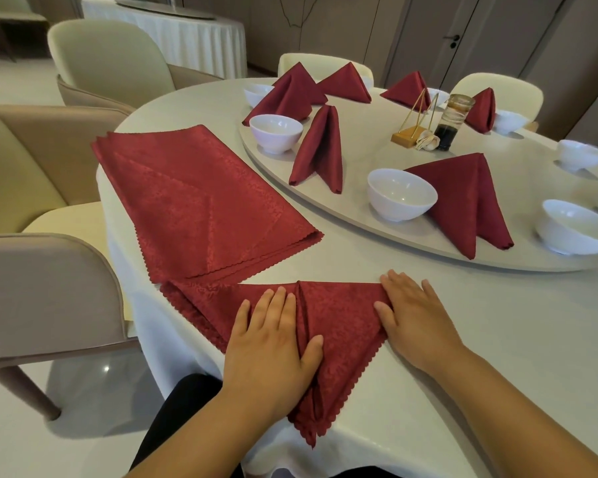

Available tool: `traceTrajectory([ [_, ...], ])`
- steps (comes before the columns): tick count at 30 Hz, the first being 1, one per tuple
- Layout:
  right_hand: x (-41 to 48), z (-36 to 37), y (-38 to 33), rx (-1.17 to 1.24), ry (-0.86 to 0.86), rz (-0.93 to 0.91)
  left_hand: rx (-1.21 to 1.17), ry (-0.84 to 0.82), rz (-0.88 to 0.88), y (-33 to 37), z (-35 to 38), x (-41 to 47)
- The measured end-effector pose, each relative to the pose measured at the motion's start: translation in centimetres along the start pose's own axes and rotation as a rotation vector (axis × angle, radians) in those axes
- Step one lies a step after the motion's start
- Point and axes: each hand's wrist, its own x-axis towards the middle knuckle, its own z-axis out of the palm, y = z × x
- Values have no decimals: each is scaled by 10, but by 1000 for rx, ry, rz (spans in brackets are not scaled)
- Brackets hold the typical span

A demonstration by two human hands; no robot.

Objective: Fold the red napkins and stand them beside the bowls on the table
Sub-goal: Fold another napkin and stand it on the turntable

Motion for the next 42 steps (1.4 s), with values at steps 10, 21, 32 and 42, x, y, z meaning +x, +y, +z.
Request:
traceTrajectory([
  [10,15,12,-67,176,-62,-327,-173,106,42,-5,4,-2],
  [21,14,10,-68,89,-54,-330,-25,118,-67,-52,-5,23],
  [32,15,12,-66,58,-65,-337,-51,180,-206,-92,0,-6],
  [42,23,-17,-44,262,23,-249,-395,331,114,-91,-40,28],
])
